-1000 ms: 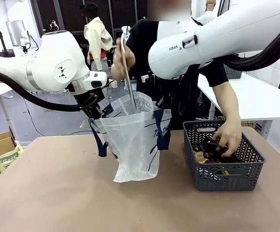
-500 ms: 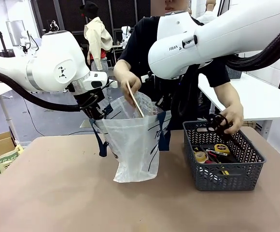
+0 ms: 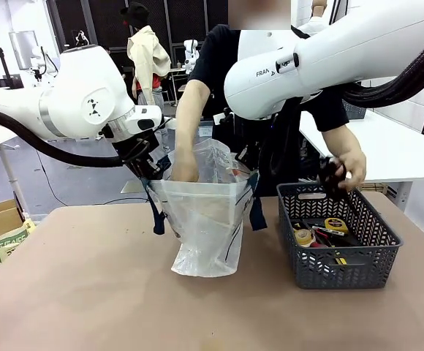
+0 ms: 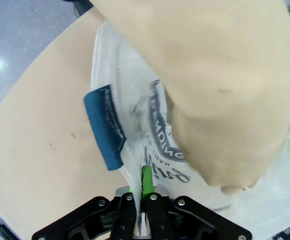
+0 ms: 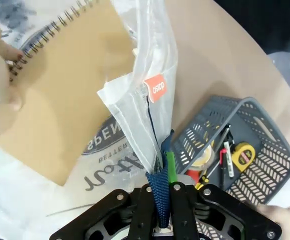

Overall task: Transfer purchased items from the store into the shopping bag.
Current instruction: Move the Reusable shopping bag to the right side of the table.

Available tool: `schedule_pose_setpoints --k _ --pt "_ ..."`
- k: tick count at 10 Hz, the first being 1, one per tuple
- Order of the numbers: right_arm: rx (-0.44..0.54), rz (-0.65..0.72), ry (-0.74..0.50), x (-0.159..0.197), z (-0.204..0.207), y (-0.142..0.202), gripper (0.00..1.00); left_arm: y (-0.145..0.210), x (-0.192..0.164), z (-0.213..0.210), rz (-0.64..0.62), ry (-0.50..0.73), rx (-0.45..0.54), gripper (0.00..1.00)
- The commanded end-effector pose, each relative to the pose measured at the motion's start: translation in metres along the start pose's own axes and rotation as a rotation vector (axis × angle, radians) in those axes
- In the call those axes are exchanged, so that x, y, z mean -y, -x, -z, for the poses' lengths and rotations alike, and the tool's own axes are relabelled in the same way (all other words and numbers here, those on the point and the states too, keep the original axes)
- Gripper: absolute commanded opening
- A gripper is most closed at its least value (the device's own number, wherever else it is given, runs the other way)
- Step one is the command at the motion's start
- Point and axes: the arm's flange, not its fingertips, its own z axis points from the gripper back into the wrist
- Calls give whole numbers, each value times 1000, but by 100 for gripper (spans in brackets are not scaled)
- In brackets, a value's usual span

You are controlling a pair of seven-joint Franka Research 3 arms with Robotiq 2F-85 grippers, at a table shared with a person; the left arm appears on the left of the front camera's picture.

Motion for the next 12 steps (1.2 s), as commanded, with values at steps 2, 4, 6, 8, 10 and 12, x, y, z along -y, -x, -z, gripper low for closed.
schedule_pose_setpoints --k 2,4,6,8,10,12 --pt "20 -13 -18 2 -1 2 0 18 -11 -5 -9 25 82 0" --pt "20 -14 -22 3 0 2 0 21 -14 -5 -12 30 79 0" --pt "22 -12 -26 4 -1 1 0 22 -15 -5 -16 42 99 0" --pt "21 -8 -31 4 0 2 0 23 -16 -7 -23 47 113 0" --pt "26 -5 -34 6 -1 2 0 24 -17 -8 -28 45 113 0" --pt "34 -6 -40 9 0 3 0 25 -18 -8 -33 39 105 0"
